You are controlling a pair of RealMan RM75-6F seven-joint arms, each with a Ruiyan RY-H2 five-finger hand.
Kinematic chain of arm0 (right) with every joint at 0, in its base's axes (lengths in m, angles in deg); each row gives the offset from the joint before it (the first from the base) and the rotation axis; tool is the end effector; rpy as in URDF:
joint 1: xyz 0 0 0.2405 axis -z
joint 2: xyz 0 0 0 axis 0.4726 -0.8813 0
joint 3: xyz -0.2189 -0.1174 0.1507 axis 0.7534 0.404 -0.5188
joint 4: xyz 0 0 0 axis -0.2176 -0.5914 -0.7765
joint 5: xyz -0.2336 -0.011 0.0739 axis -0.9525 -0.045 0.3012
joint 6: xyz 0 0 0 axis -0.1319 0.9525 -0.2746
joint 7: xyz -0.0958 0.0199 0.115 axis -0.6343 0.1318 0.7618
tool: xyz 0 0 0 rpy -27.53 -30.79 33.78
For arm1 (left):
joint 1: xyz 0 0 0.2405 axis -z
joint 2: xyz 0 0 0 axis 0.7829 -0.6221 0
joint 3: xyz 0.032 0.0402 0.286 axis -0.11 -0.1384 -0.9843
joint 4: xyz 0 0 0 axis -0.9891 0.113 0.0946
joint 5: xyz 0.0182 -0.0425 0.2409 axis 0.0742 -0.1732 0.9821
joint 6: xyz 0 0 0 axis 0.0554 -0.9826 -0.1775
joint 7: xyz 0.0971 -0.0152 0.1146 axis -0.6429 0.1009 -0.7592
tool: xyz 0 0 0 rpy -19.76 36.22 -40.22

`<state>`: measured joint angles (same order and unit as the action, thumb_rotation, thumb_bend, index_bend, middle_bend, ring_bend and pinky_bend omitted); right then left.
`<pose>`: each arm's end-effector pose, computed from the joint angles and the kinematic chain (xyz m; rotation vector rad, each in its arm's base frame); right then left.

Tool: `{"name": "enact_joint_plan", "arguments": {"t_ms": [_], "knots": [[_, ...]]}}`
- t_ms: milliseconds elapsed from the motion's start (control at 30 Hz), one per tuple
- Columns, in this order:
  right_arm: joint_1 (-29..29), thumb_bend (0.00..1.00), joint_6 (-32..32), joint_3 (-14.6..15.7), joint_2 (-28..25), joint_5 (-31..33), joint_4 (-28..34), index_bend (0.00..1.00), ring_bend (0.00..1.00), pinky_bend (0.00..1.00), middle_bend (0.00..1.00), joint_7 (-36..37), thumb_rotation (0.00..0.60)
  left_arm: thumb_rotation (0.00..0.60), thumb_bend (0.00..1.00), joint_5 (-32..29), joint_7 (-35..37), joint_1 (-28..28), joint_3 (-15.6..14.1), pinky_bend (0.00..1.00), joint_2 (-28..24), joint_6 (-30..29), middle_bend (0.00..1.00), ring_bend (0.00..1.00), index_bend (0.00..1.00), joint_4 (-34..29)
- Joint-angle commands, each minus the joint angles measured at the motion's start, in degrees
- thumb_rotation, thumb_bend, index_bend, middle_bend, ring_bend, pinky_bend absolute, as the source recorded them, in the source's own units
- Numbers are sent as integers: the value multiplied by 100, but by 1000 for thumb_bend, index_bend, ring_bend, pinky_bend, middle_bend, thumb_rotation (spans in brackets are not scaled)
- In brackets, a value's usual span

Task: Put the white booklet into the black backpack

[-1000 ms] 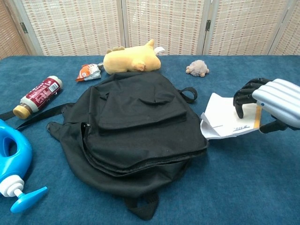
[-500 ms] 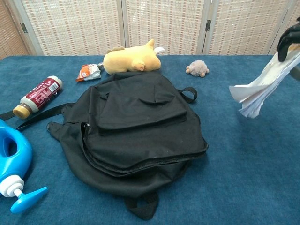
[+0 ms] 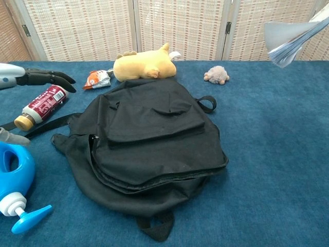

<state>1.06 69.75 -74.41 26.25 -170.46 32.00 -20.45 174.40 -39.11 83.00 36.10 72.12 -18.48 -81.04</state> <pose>-0.2694 -0.3327 0.1084 1.4351 0.0011 1.2885 -0.2244 0.3053 0.0662 -2.1164 -0.8527 -0.9253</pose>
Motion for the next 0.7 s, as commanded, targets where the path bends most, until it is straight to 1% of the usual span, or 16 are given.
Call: {"name": "enact_joint_plan", "arguments": {"t_ms": [33, 233, 300, 567, 700], "knots": [[-1, 462, -57, -20, -123, -13, 162, 905, 380, 227, 486, -118, 600, 600, 221, 29, -23, 402, 58, 0, 270, 410, 62, 37, 174, -13], [27, 460, -116, 8, -190, -35, 261, 905, 380, 227, 486, -187, 600, 600, 220, -192, -62, 780, 158, 0, 714, 799, 62, 40, 193, 180], [64, 460, -118, 33, -199, -44, 271, 905, 380, 227, 486, -195, 600, 600, 220, -420, -77, 1056, 242, 0, 1087, 1144, 62, 40, 195, 380], [108, 461, -163, 68, -156, -58, 235, 906, 381, 227, 488, -149, 600, 600, 220, -1039, -505, 1479, 326, 0, 1815, 1597, 62, 40, 206, 826], [130, 461, -165, 85, -121, -71, 183, 905, 383, 227, 488, -111, 600, 600, 220, -1390, -734, 1631, 319, 0, 2087, 1788, 62, 40, 206, 1024]]}}
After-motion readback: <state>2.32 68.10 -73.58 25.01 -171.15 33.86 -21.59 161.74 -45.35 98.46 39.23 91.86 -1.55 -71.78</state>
